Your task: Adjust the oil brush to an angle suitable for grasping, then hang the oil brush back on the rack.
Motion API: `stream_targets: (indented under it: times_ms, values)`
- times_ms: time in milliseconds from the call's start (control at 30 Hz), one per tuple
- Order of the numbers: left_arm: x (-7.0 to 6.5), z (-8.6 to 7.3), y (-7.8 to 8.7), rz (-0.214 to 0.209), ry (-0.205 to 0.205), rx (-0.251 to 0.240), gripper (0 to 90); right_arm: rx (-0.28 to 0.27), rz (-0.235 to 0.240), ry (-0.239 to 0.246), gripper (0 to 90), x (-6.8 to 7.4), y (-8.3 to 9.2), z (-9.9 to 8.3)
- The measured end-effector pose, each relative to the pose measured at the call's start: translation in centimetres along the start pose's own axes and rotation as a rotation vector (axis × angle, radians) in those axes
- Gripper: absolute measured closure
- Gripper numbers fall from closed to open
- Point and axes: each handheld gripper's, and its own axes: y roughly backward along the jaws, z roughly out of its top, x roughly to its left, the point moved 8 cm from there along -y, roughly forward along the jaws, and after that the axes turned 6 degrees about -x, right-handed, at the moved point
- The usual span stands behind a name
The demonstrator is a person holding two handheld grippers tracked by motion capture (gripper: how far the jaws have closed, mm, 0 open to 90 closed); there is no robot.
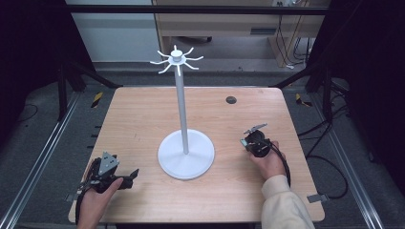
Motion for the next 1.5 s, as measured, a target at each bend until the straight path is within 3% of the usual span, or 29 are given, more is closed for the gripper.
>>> stream_targets:
  times_ms: [367,567,1167,1500]
  values:
    - [0.0,0.0,0.1,0.002,0.002,-0.001,3.5,-0.023,-0.001,-0.068,89.7,-1.4,3.4,-0.5]
    - [0.2,0.0,0.1,0.004,0.008,-0.002,3.4,-0.005,0.007,-0.114,78.8,-2.5,4.9,-1.2]
    - [0.1,-0.1,0.0,-0.010,0.004,-0.001,2.5,0.064,0.036,-0.079,62.0,-2.1,4.8,-1.9]
    - [0.1,0.1,0.2,-0.006,0.004,-0.010,2.5,0.090,0.042,-0.065,61.8,-1.9,4.4,-2.2]
